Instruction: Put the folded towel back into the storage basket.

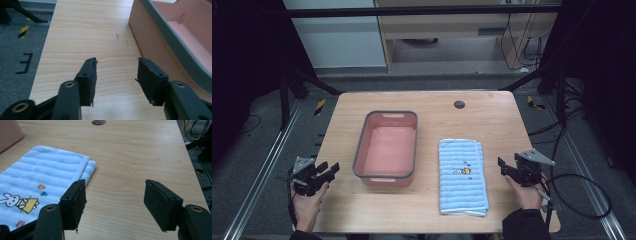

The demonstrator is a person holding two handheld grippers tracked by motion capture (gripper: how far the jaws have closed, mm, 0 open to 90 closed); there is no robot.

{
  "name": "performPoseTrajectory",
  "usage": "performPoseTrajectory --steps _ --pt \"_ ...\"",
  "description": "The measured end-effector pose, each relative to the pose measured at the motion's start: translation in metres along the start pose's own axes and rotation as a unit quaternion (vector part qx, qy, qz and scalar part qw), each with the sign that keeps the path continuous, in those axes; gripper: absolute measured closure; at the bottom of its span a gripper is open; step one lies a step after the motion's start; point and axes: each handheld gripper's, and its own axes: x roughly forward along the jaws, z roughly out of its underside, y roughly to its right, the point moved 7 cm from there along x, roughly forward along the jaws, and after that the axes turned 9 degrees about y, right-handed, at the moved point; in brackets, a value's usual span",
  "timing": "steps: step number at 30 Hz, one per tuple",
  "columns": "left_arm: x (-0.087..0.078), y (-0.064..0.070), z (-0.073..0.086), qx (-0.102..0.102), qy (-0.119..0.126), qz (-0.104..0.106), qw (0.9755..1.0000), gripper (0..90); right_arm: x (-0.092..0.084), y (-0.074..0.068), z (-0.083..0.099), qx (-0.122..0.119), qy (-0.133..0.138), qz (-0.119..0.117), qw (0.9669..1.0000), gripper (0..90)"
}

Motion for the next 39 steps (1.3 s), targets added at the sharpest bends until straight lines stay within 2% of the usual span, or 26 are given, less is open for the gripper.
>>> performPoseTrajectory --steps 6,13,15,19,24,29,36,39 --pt "-0.006 0.000 -0.008 -0.006 0.017 0.005 0.9998 43.0 -0.002 0.000 0.000 -0.008 -0.001 -0.005 1.0000 34.4" --pt "-0.011 0.008 -0.019 0.015 0.030 0.012 0.9994 40.2 -0.008 -0.006 -0.014 -0.012 0.017 -0.020 0.9996 34.2" --pt "-0.013 0.014 -0.023 0.028 0.033 0.015 0.9990 39.8 -0.009 -0.009 -0.018 -0.013 0.020 -0.026 0.9994 34.5" --pt "-0.016 0.020 -0.030 0.033 0.041 0.022 0.9983 39.1 -0.011 -0.015 -0.023 -0.018 0.022 -0.034 0.9990 34.8" --pt "-0.022 0.030 -0.039 0.032 0.052 0.040 0.9973 38.8 -0.012 -0.019 -0.026 -0.025 0.016 -0.043 0.9986 35.4" --pt "-0.025 0.040 -0.044 0.036 0.054 0.053 0.9965 38.1 -0.012 -0.022 -0.030 -0.028 0.022 -0.048 0.9982 36.5" --pt "-0.027 0.056 -0.052 0.038 0.059 0.070 0.9950 36.5 -0.013 -0.024 -0.040 -0.031 0.035 -0.042 0.9981 38.0" --pt "-0.026 0.067 -0.059 0.049 0.065 0.077 0.9937 36.3 -0.013 -0.024 -0.043 -0.032 0.035 -0.043 0.9980 38.9"
